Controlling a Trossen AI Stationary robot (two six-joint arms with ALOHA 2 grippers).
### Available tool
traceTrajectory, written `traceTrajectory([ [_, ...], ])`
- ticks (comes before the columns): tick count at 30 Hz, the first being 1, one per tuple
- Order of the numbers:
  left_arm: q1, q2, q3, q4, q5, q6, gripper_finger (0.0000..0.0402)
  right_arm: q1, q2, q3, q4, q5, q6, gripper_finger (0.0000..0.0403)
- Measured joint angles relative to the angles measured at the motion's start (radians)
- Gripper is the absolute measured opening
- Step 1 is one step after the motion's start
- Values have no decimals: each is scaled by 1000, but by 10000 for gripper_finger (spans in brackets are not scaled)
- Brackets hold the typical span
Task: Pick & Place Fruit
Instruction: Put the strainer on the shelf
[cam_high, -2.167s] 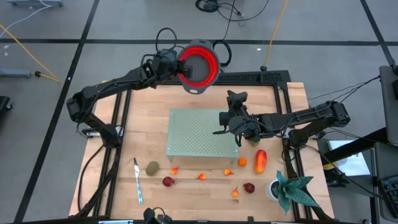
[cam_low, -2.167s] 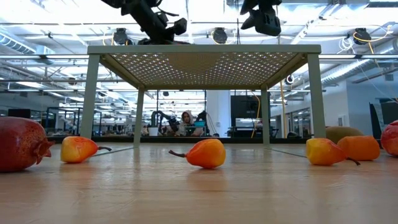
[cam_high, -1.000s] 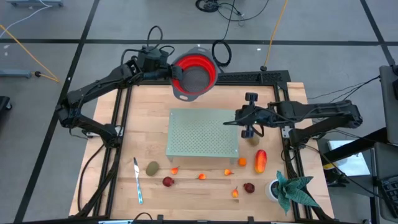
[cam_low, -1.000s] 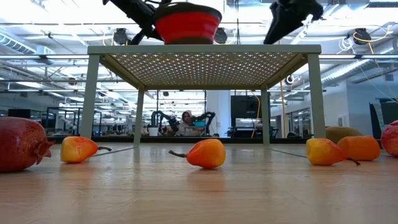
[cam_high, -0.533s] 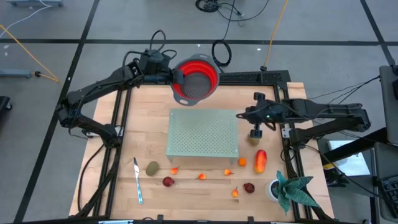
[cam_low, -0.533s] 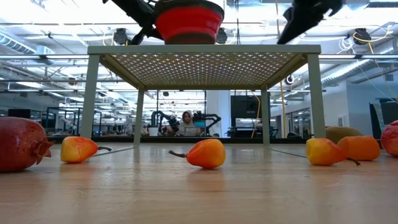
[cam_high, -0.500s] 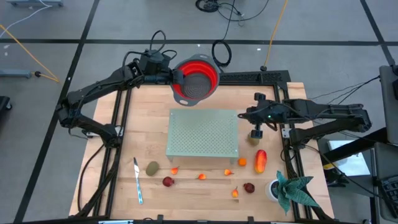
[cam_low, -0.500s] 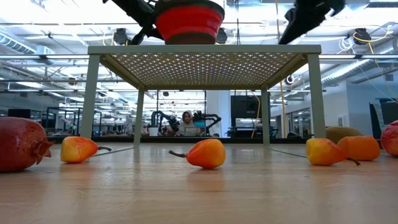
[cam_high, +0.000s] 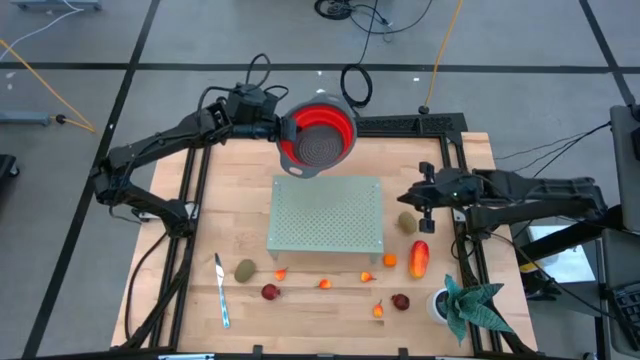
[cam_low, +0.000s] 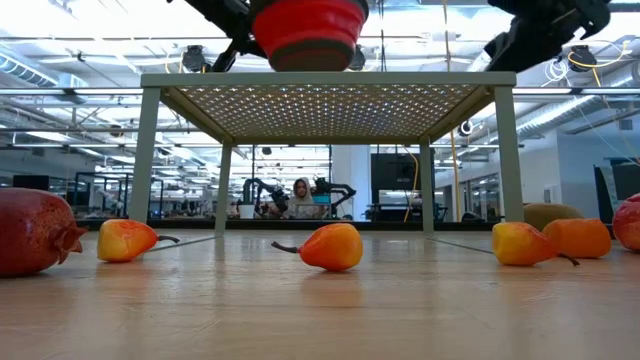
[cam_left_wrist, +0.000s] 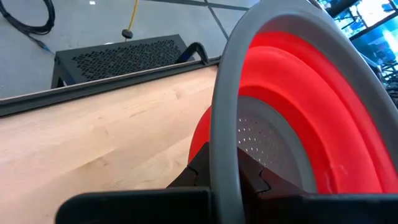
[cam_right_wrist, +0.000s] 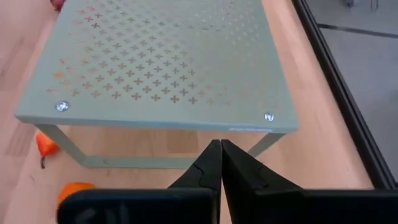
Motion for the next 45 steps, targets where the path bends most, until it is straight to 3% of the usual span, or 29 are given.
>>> traceTrajectory([
  [22, -10, 0, 1, 0, -9, -29, 11, 0, -393, -174, 80, -4, 136, 0],
  [29, -10, 0, 1, 0, -10, -36, 11, 0, -459, -238, 123, -102, 153, 0],
  [45, -12, 0, 1, 0, -9, -58, 11, 0, -585, -452, 319, -103, 155, 0],
])
